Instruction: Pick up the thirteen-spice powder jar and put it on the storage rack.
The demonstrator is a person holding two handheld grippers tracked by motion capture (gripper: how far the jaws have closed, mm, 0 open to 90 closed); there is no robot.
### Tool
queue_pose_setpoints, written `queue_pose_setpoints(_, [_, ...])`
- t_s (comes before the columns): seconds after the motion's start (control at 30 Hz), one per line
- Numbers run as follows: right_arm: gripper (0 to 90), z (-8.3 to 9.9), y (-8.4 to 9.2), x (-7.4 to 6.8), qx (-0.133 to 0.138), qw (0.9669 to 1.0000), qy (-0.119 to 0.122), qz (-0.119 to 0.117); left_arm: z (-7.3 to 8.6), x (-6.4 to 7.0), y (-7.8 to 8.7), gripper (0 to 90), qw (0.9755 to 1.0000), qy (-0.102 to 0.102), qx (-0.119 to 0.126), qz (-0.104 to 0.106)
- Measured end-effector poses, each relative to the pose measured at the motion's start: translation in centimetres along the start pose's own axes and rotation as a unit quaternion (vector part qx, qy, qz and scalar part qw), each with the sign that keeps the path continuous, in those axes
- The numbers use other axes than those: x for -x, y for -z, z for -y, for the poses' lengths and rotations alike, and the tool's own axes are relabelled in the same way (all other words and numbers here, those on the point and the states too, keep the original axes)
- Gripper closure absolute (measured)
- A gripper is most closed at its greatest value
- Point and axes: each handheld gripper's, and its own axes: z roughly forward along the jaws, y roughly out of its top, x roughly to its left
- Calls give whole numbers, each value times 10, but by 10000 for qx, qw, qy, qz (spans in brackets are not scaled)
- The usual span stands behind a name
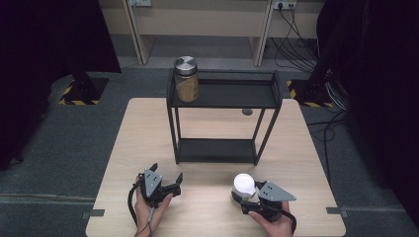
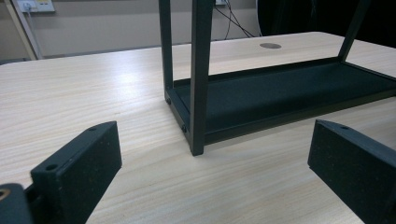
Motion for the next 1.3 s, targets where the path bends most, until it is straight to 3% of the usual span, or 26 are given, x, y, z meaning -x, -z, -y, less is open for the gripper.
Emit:
queue_pose_setpoints(0.3, [304,-14,10,-4,397,9992,44,41,0,0,0,20,10000,-11,-9,19])
queue_pose_setpoints(0.63, [305,-33,27,-6,955,9953,75,159,0,0,0,20,10000,-16,-12,14])
queue_pose_setpoints(1.3, [306,-48,29,-10,1325,9901,-5,467,0,-1,0,20,10000,-12,14,27])
